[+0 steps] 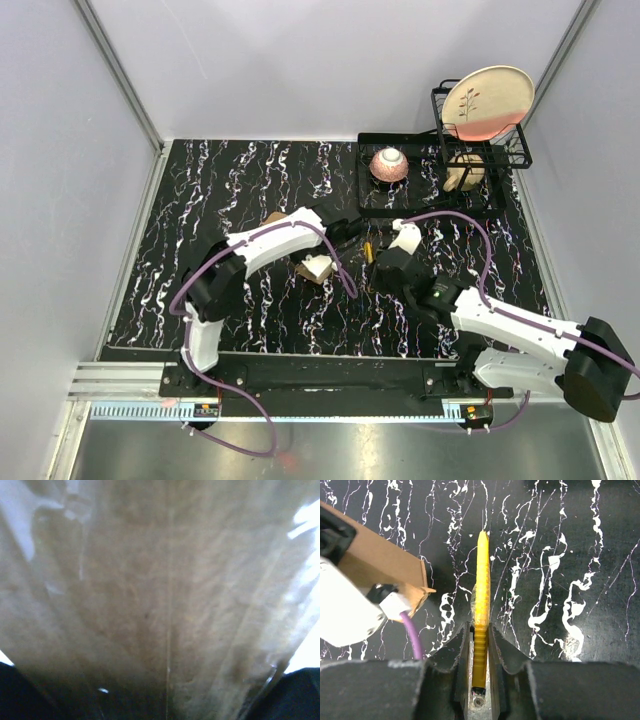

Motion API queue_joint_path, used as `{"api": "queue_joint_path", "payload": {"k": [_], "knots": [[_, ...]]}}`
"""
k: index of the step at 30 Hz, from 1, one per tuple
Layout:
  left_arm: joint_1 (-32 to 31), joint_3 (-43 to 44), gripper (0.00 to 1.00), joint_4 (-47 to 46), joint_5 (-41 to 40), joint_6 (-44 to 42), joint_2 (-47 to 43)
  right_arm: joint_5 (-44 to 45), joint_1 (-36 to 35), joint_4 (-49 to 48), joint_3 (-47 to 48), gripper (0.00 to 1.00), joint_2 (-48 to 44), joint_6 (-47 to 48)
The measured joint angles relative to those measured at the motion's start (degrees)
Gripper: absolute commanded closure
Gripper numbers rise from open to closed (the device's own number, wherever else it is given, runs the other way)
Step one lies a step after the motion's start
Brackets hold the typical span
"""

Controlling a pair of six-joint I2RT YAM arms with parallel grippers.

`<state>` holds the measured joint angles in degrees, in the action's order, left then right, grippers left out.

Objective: Unpack the express box
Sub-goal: Adjust the express box at the center of the board.

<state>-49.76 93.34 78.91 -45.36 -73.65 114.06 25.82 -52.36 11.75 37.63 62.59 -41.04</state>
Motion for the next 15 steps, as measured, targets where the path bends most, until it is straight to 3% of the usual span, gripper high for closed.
{"api": "queue_joint_path", "payload": {"k": [10,15], "knots": [[-3.72,-2.03,0.83,-1.46,4.92,3.63,-10.97,-4.74,1.42,-9.05,0.83,1.00,8.83,-0.37],[-3.52,-3.56,0.81,-0.68,7.50,5.22,-12.83,-5.60,1.49,-12.41,3.48,1.00,9.97,0.42]]}}
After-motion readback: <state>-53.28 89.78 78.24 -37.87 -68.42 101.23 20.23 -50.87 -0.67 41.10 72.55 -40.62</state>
